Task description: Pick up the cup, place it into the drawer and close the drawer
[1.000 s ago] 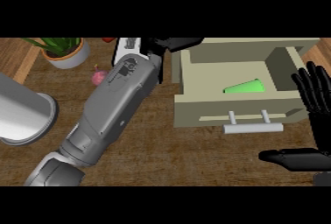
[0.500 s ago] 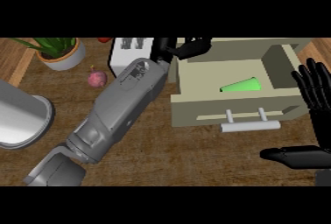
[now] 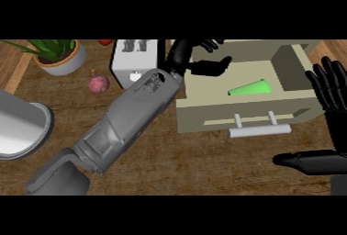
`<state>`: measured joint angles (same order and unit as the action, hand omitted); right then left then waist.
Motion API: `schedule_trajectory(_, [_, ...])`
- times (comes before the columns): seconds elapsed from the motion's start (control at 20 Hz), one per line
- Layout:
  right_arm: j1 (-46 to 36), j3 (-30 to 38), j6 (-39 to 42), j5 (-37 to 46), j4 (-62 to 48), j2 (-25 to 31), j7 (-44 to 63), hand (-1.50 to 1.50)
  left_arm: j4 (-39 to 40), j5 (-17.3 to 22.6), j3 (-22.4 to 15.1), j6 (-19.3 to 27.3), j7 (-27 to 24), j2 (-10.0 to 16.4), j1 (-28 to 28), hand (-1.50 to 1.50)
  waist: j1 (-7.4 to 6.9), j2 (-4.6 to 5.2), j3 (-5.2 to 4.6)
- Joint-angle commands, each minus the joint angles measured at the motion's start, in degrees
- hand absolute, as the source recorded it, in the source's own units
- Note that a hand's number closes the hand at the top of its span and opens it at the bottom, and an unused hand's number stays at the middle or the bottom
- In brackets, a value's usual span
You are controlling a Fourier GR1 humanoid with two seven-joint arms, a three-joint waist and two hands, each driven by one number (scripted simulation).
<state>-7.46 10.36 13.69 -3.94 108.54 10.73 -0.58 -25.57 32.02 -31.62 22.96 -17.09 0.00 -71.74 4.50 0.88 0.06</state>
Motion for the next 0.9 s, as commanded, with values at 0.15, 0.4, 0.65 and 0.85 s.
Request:
schedule_trajectory(0.15, [-2.1, 0.0, -0.1, -0.4, 0.3, 0.4, 1.3, -1.50, 2.1, 0.7, -7.5, 3.2, 1.6, 0.0, 0.1, -1.50, 0.96, 0.28, 0.00])
schedule_trajectory(0.4, [-0.9, 0.6, 2.8, -5.6, -0.2, -0.3, -0.1, -1.50, -3.5, 4.1, -8.5, 8.5, -0.9, 0.0, 0.5, -1.50, 1.29, 0.14, 0.00])
schedule_trajectory(0.65, [0.3, 0.3, 8.2, -12.7, 0.5, 0.7, 1.0, 1.50, -7.9, 6.8, -7.1, 8.0, -4.4, 0.0, 0.2, -1.50, -0.85, -0.37, -0.02])
schedule_trajectory(0.85, [1.5, 1.7, 10.1, -12.5, 3.3, 4.4, 2.4, 1.50, -4.6, 7.3, -1.5, 5.2, -6.4, 0.0, -2.1, -1.50, -2.62, -0.59, -0.05])
